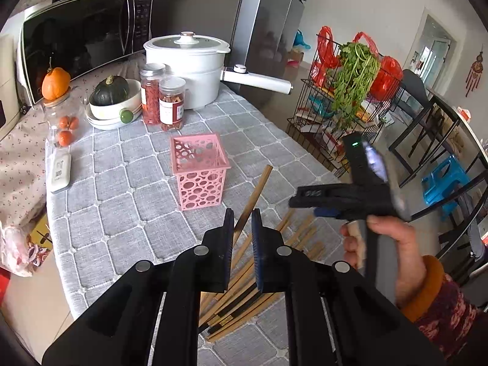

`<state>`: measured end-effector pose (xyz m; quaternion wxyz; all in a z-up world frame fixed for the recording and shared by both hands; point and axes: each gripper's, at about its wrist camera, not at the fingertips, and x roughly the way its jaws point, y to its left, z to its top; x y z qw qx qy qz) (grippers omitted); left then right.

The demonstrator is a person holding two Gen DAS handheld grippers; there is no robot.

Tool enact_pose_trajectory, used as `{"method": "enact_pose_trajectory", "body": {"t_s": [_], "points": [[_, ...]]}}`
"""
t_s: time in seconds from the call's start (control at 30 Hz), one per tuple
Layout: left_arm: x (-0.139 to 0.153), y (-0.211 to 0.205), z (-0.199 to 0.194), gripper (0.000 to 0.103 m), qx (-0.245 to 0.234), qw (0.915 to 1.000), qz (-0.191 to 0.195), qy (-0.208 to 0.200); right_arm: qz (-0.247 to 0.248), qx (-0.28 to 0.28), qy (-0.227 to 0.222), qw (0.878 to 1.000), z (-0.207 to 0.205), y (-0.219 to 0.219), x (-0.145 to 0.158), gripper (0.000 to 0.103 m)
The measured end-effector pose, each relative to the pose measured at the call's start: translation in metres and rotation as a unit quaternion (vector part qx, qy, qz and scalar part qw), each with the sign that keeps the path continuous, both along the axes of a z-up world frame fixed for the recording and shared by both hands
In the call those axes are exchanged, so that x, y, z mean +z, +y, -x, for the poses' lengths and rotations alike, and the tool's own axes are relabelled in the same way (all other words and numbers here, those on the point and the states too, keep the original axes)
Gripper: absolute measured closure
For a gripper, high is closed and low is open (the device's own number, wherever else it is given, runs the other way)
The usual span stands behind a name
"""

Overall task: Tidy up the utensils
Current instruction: 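Grasp a bamboo chopstick with the left tool while the right tool lowers toward the pile, then grasp a bamboo chopstick with the right tool while the left tool lifts its chopstick upright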

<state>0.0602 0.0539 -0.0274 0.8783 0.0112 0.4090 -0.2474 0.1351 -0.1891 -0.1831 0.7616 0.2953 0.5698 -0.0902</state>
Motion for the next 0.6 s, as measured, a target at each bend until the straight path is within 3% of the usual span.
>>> {"method": "enact_pose_trajectory", "body": {"t_s": [0.07,0.13,0.17,0.2,0.43,0.47,0.5,0.57,0.6], "points": [[0.002,0.003,0.0,0.092,0.001,1.0,0.006,0.0,0.013,0.008,0.014,1.0,-0.008,0.008,-0.007,0.057],[0.003,0.005,0.001,0.092,0.003,1.0,0.007,-0.002,0.017,0.014,0.032,0.999,-0.018,0.014,-0.017,0.073],[0.003,0.006,0.001,0.092,0.004,1.0,0.008,-0.002,0.036,0.008,0.023,0.999,-0.02,0.017,-0.016,0.076],[0.003,0.007,0.001,0.092,0.006,0.9999,0.008,-0.003,0.046,0.007,0.028,0.999,-0.023,0.021,-0.018,0.088],[0.008,0.019,-0.001,0.094,0.016,0.9997,0.02,-0.002,0.002,-0.024,-0.014,1.0,-0.012,0.014,-0.008,0.092],[0.007,0.018,-0.001,0.094,0.007,0.9998,0.02,0.006,0.004,-0.022,-0.026,0.999,-0.005,0.013,0.001,0.093],[0.004,0.016,-0.003,0.094,0.002,0.9997,0.018,0.014,0.009,-0.016,-0.038,0.999,0.0,0.013,0.009,0.103],[-0.011,0.009,-0.012,0.093,-0.009,0.9989,0.006,0.046,0.017,-0.007,-0.067,0.998,0.014,0.013,0.03,0.103],[-0.021,0.005,-0.017,0.083,-0.02,0.9974,-0.003,0.07,0.014,-0.002,-0.083,0.996,0.022,0.012,0.041,0.103]]}}
